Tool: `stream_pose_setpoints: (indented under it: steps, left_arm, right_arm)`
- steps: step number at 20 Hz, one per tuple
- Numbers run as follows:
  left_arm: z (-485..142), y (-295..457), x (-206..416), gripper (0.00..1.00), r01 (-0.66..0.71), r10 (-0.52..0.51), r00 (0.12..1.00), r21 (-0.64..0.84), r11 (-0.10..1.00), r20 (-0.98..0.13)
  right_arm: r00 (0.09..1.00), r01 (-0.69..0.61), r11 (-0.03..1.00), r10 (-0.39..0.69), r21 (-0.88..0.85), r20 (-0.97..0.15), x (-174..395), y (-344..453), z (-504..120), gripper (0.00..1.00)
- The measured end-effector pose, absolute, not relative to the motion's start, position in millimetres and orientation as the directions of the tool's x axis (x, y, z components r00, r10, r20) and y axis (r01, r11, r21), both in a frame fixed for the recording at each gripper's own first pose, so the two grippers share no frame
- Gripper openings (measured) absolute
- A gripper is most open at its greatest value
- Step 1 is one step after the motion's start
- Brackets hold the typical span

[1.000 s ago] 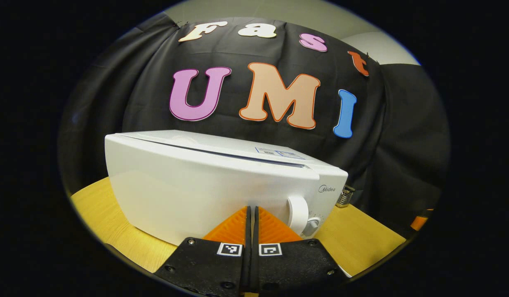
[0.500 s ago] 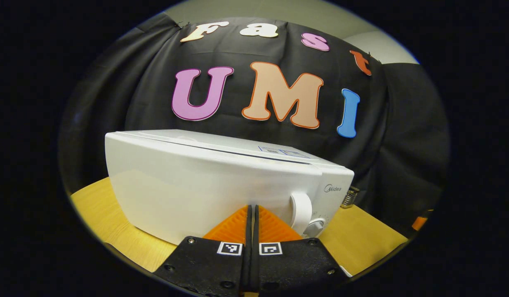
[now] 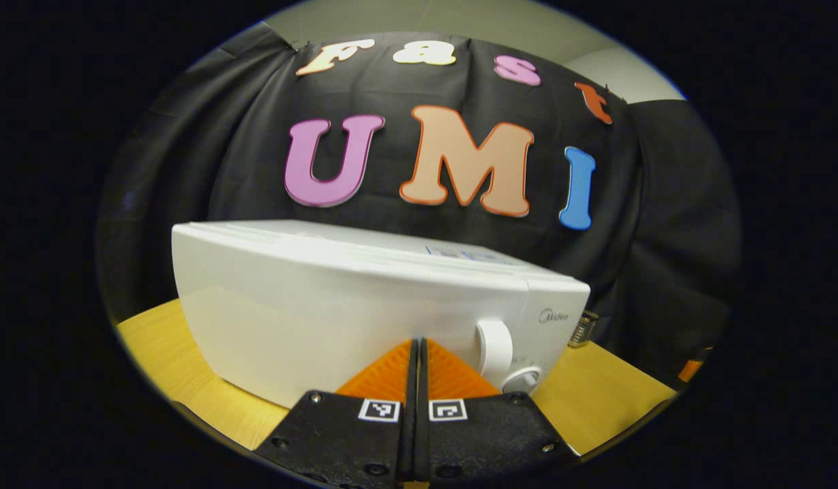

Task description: Open the microwave oven with the left hand, put the food in, and close the microwave oven.

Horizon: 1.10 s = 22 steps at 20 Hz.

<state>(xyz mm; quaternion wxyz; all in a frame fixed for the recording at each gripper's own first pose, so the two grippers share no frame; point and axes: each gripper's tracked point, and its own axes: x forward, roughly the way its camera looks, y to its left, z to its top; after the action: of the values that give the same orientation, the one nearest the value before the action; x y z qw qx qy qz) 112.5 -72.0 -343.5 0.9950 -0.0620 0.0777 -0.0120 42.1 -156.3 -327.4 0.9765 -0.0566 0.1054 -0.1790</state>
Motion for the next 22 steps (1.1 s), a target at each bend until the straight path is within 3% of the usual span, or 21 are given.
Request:
stream_pose_setpoints:
  steps: [5, 6, 10, 11, 12, 19, 21, 22]
  left_arm:
    - [-343.1, -75.5, 114.0, 0.04, 0.020, -0.034, 0.988, -0.091, 0.996, -0.153]
    - [-341.3, -76.4, 113.7, 0.05, 0.022, -0.035, 0.988, -0.087, 0.996, -0.151]
    - [-345.5, -74.8, 106.0, 0.07, 0.025, -0.038, 0.981, -0.066, 0.997, -0.190]
    - [-343.7, -74.9, 102.4, 0.04, 0.030, -0.043, 0.980, -0.070, 0.997, -0.195]
    - [-340.8, -76.0, 96.5, 0.15, 0.042, -0.055, 0.978, -0.070, 0.997, -0.200]
    - [-280.3, -67.1, 67.6, 0.26, 0.078, -0.088, 0.983, -0.063, 0.995, -0.164]
    - [-255.2, -57.5, 62.8, 0.36, 0.070, -0.078, 0.988, -0.060, 0.996, -0.136]
    - [-242.1, -51.4, 61.1, 0.47, 0.061, -0.068, 0.990, -0.061, 0.996, -0.120]
  right_arm:
    - [0.923, 0.327, 0.937, -0.345, -0.126, -0.173, 40.9, -147.5, -319.5, 0.99]
    - [0.925, 0.323, 0.939, -0.340, -0.122, -0.170, 41.7, -145.3, -318.0, 0.93]
    - [0.936, 0.308, 0.942, -0.325, -0.130, -0.133, 40.8, -133.7, -299.7, 0.93]
    - [0.941, 0.299, 0.945, -0.315, -0.129, -0.125, 41.0, -128.4, -294.5, 0.93]
    - [0.946, 0.286, 0.950, -0.300, -0.124, -0.120, 42.5, -121.9, -290.0, 0.93]
    - [0.988, 0.138, 0.984, -0.144, -0.116, -0.049, 68.1, -53.9, -220.8, 0.93]
    - [0.996, 0.075, 0.992, -0.081, -0.100, -0.050, 73.8, -28.5, -203.6, 0.93]
    - [0.997, 0.048, 0.994, -0.053, -0.100, -0.052, 77.4, -18.9, -196.9, 0.93]
